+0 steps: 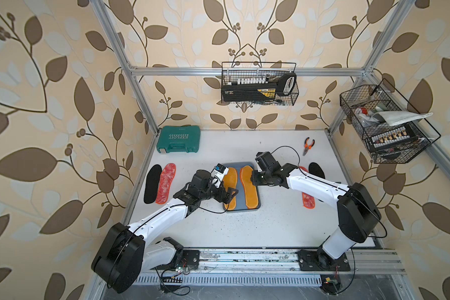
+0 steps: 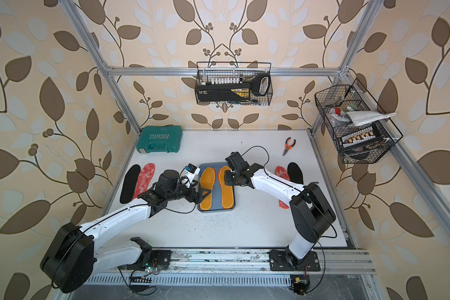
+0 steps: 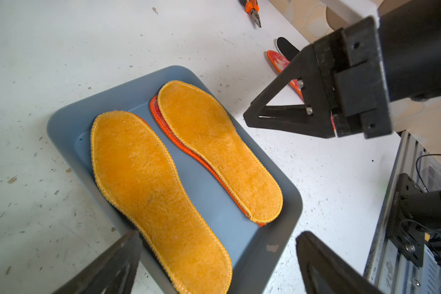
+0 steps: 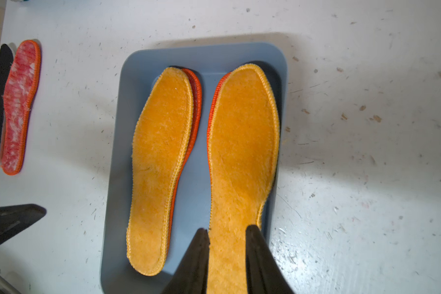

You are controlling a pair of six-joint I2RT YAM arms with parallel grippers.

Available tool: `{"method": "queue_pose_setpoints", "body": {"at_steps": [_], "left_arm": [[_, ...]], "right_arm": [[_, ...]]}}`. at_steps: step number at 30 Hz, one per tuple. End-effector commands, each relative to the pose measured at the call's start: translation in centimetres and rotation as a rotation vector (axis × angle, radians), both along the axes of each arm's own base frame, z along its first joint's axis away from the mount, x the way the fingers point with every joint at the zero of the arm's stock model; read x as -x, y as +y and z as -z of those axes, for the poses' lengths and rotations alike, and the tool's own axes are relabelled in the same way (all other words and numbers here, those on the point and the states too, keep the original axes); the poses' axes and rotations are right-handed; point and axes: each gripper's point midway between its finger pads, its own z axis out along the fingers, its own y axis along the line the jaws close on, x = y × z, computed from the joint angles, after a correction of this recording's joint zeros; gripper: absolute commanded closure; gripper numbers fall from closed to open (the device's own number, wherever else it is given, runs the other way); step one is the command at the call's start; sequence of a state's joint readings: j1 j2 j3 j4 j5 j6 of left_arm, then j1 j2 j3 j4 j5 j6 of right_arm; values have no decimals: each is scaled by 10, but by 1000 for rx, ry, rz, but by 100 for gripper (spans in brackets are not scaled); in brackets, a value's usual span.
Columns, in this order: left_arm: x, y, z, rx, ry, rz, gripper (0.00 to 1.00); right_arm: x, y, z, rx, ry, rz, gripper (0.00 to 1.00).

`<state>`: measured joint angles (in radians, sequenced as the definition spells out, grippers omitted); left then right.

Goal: Put the insoles into the storage box
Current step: Place the insole in the storage box.

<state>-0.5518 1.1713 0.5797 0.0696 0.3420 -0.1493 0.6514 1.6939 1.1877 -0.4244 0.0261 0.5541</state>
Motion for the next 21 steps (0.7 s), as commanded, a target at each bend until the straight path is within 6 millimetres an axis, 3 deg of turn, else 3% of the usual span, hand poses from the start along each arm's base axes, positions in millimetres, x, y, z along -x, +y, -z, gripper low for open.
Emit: {"method": "queue_pose_setpoints", "body": {"at_steps": [1,14,21], "left_arm": [[-3,-4,-13,9,-48,14,1],[-2,-1,-15,4,-55,4,1],[-1,2,-18,4,-67,-4,1]], "right_arm": [[-2,9,14,77,12,-70,73],[-9,26,56,97,89,-77,73],[-6,36,56,42,93,-109,73]]}}
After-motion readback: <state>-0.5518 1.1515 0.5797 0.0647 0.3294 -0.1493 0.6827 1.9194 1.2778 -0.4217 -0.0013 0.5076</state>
